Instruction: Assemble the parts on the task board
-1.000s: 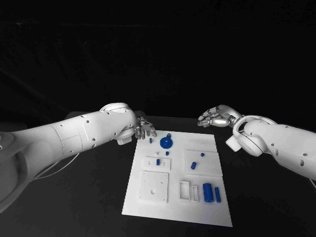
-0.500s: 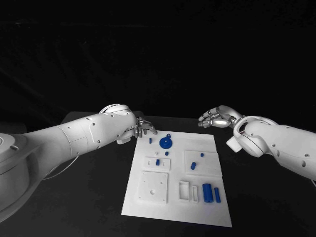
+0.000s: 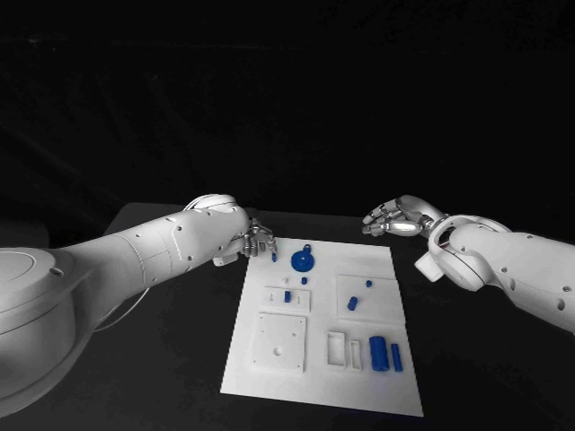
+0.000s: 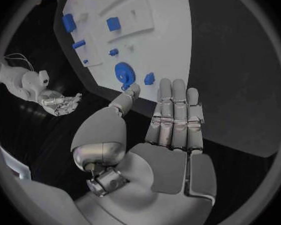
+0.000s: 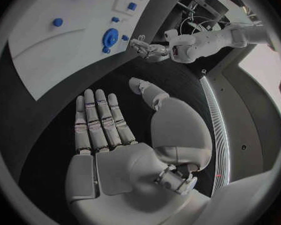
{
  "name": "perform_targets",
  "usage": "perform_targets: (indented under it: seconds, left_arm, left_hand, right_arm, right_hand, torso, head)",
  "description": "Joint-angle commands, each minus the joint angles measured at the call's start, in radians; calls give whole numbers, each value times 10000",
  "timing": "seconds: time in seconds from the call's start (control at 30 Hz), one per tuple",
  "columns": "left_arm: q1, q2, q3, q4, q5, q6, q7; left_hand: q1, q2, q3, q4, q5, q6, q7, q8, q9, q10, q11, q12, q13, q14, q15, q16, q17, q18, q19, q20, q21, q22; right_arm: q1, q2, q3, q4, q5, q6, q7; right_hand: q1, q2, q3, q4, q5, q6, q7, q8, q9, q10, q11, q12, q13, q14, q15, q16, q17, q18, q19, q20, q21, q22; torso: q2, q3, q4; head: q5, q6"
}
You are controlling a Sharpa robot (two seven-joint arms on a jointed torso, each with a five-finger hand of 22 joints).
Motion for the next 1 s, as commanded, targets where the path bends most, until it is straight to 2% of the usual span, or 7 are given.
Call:
perform_targets:
  seconds: [0.03, 0.27, 0.43, 0.53, 0.7, 0.77, 1.0]
  left_arm:
    - [-14, 86, 6, -109, 276, 399, 167]
    - [-111, 239, 6, -284, 496, 531, 207]
    - [-163, 283, 7, -356, 526, 555, 242]
    - [-171, 293, 7, -389, 536, 521, 246]
    - [-183, 313, 8, -438, 568, 498, 246]
    - [-192, 319, 8, -442, 602, 448, 255]
    - [-199, 335, 12, -502, 699, 293, 263]
  left_hand:
    - [-9, -127, 0, 140, -421, 200, -32, 170, 11, 96, -43, 2, 37, 89, -22, -24, 44, -154, 79, -194, -49, 203]
    - [-64, -125, -39, 280, -490, 295, -87, 383, 41, 143, -89, 22, 74, 131, -47, -12, 95, -154, 116, -210, -61, 204]
    - [-131, -46, -57, 377, -482, 336, -112, 472, 39, 158, -107, 23, 88, 139, -55, -12, 118, -154, 125, -220, -70, 205]
    - [-220, 60, -81, 478, -484, 428, -151, 571, 32, 188, -137, 28, 101, 162, -69, -2, 144, -154, 132, -229, -77, 207]
    - [-238, 85, -86, 498, -486, 446, -159, 590, 26, 198, -144, 30, 105, 169, -73, 1, 151, -154, 134, -232, -78, 208]
    - [-306, 226, -89, 585, -496, 498, -177, 616, 15, 232, -160, 41, 112, 200, -86, 18, 165, -154, 158, -237, -71, 209]
    - [-492, 388, -157, 722, -512, 494, -182, 608, -74, 248, -170, 15, 115, 210, -106, 11, 195, -154, 175, -263, -80, 208]
  right_arm:
    - [3, -33, 3, 75, -47, 18, 99]
    - [20, -117, 15, 296, -85, -16, 86]
    - [36, -122, 19, 337, -86, -24, 84]
    - [37, -122, 20, 330, -86, -30, 84]
    - [38, -106, 20, 320, -86, -29, 85]
    - [38, -111, 20, 329, -86, -34, 87]
    - [38, -118, 21, 335, -86, -37, 85]
  right_hand:
    - [84, 25, 4, -35, 18, -17, 195, 37, -11, 46, -9, -33, -3, -58, -7, 56, -9, -66, 44, -31, -54, 18]
    - [85, 19, 6, -37, 22, -16, 196, 39, -12, 48, -9, -34, -3, -57, -6, 58, -12, -66, 47, -30, -59, 22]
    - [87, 15, 8, -39, 26, -16, 196, 40, -13, 49, -9, -35, -3, -57, -5, 60, -14, -66, 50, -30, -62, 25]
    - [87, 12, 9, -39, 26, -16, 197, 40, -13, 49, -9, -35, -3, -57, -5, 60, -14, -66, 50, -30, -64, 26]
    - [88, 12, 9, -39, 26, -16, 197, 40, -14, 49, -9, -35, -3, -57, -5, 61, -15, -66, 50, -30, -64, 27]
    - [88, 11, 9, -40, 27, -16, 197, 40, -14, 49, -9, -35, -3, -57, -5, 61, -15, -66, 50, -30, -64, 27]
    - [89, 6, 11, -41, 28, -16, 197, 41, -15, 48, -9, -36, -4, -58, -4, 62, -17, -66, 52, -30, -68, 30]
  torso:
    - [16, -5, -12]
    - [33, -15, -20]
    - [83, -29, -70]
    - [85, -27, -63]
    - [86, -27, -51]
    - [92, -29, -55]
    - [81, -34, -56]
  head:
    - [2, -4]
    - [10, -35]
    - [25, -11]
    - [11, -27]
    - [-22, -57]
    - [-18, -60]
    - [-44, -89]
